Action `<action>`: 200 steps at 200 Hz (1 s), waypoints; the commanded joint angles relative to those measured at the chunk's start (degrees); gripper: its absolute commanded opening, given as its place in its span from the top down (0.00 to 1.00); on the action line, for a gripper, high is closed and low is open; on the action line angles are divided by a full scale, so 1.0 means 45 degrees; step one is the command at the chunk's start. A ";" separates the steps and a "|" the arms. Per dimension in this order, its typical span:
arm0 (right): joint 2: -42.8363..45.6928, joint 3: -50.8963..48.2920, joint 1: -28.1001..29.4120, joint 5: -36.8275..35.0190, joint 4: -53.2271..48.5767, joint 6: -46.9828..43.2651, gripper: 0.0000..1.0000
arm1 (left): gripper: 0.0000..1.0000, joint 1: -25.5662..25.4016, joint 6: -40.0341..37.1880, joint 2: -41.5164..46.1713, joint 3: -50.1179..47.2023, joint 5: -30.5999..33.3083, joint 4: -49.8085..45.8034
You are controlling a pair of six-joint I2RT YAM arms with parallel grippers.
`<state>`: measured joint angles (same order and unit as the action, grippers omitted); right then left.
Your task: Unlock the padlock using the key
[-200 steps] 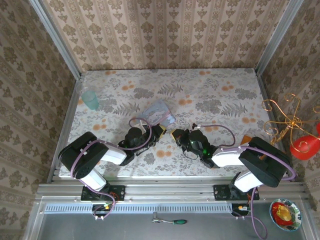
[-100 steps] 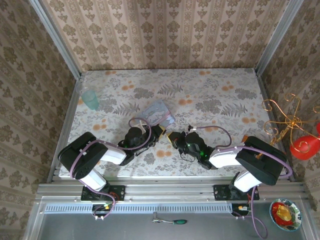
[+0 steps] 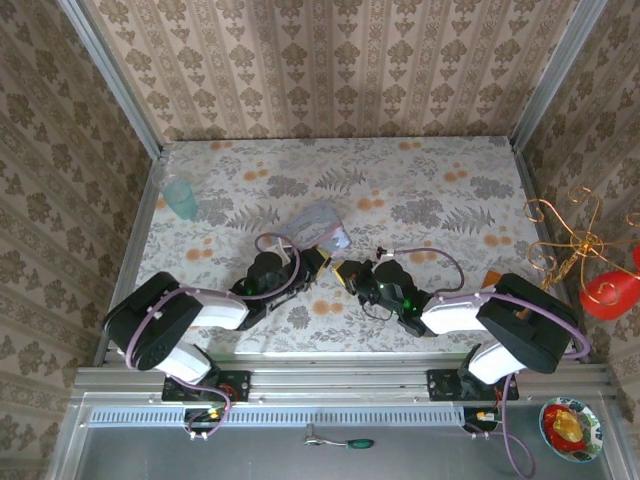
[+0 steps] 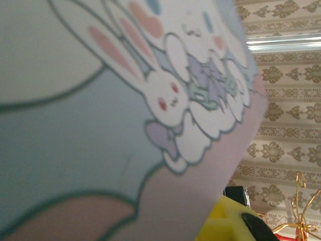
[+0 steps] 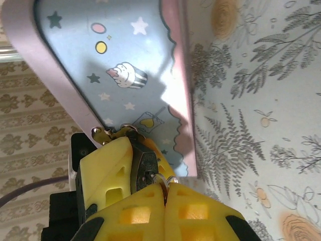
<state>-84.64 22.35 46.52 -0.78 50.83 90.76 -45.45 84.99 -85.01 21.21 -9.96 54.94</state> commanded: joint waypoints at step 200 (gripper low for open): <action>0.2880 0.0682 -0.0222 0.1897 -0.4831 -1.0468 0.52 | 1.00 0.0192 -0.3044 0.3353 0.1907 0.0024 -0.8349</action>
<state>-75.22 24.69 43.44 6.39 35.79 63.07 -45.82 74.22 -71.96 27.59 -10.26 21.67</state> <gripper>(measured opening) 0.492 0.133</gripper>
